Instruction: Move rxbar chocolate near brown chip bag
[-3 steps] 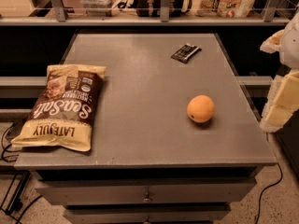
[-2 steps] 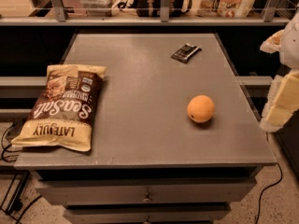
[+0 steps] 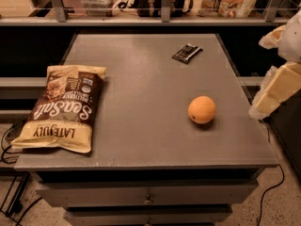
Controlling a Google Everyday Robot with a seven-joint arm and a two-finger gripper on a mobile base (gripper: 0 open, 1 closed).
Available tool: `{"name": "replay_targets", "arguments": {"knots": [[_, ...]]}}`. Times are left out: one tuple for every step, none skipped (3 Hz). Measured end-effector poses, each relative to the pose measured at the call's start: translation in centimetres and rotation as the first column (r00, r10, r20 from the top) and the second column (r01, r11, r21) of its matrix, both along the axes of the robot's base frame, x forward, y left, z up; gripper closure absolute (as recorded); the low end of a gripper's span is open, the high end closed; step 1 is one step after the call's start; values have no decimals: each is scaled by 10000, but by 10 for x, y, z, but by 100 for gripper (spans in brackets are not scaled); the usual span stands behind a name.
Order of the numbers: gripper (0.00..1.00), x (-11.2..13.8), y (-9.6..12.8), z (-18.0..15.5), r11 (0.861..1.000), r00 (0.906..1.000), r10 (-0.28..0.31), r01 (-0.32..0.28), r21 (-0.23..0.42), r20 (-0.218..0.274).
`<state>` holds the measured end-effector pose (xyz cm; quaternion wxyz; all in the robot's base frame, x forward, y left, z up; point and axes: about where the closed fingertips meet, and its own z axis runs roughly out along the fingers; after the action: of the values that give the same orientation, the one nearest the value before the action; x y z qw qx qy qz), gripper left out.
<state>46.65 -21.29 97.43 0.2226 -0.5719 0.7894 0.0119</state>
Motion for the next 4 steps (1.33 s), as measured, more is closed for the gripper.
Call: {"name": "replay_targets", "arguments": {"knots": [[0,41,6,-3,9845,9989,-309,243,1734,356],[0,87,13,-8,9534,9975,-582,433,2984,412],[0,149,24,-15,9203,9935,-957,644,3858,624],[0,149,24,-15,9203,9935,-957,644,3858,624]]}}
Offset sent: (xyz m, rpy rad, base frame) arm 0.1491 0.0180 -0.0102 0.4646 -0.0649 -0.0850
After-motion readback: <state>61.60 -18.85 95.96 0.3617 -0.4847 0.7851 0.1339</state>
